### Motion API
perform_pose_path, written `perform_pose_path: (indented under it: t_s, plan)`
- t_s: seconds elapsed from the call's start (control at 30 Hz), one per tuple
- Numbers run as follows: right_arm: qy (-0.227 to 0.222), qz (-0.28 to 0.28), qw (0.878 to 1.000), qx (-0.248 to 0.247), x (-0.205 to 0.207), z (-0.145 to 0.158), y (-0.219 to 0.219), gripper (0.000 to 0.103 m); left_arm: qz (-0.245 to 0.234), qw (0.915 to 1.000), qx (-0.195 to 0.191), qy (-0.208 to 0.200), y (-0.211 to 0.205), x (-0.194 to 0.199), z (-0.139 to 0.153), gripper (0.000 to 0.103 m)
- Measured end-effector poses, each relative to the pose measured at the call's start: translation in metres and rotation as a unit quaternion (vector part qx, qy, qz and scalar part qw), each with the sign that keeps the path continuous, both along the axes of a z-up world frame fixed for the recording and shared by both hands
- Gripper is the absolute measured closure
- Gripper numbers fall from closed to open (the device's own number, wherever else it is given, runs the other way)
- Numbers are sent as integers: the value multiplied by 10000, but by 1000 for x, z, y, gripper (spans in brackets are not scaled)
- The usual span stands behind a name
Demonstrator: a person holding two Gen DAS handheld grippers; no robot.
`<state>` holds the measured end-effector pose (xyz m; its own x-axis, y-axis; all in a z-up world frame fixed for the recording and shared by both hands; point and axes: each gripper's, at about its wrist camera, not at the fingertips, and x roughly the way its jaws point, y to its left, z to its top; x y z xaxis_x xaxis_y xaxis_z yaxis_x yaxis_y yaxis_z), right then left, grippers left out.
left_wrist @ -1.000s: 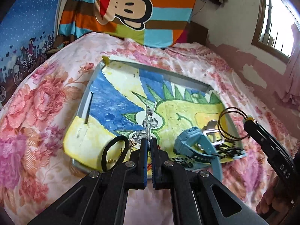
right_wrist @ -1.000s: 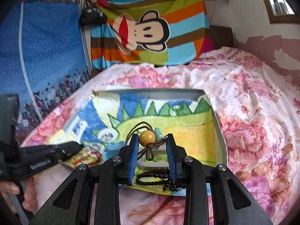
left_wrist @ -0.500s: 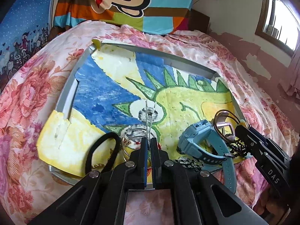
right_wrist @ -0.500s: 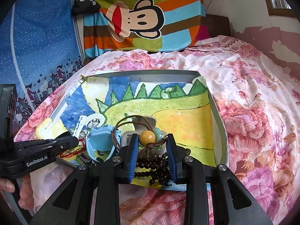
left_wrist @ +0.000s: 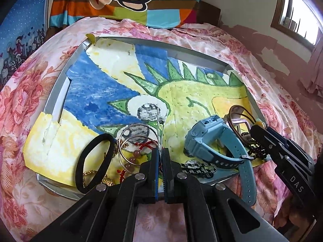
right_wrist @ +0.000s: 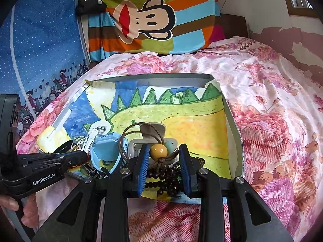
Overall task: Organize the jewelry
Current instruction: 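Release both items in the tray and withdraw both open tools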
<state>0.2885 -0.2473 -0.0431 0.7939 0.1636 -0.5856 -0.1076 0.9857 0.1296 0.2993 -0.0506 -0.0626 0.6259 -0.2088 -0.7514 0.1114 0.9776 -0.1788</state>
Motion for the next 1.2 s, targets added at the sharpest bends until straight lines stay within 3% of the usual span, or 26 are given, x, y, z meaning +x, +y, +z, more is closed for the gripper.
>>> perform_pose_path:
  t_s: [0.4,0.47,0.53,0.8,0.87,0.93,1.1,1.2]
  plan:
    - [-229,-103,9997,26,-8,11,-7,54,44,10000,-59,0,0,0,1,99]
    - [-274,-136,9995,51,-10,15,-9,53,53,10000,-61,-8,1,-1,3,93]
    - [-327,-176,9993,67,-13,18,-12,50,96,9999,-60,-56,3,-4,6,77]
    - [-522,-154,9985,68,-23,33,-11,43,246,9993,-83,-282,12,-15,25,74]
    - [-624,-168,9979,65,-28,37,-10,37,285,9989,-108,-343,14,-19,30,61]
    - [-720,-182,9972,62,-33,42,-11,34,400,9978,-145,-509,17,-25,37,33]
    - [-964,-172,9952,32,-45,54,-11,23,513,9952,-172,-812,22,-37,54,31]
    - [-1109,-162,9937,36,-54,62,-10,11,681,9917,-156,-1076,26,-48,65,20]
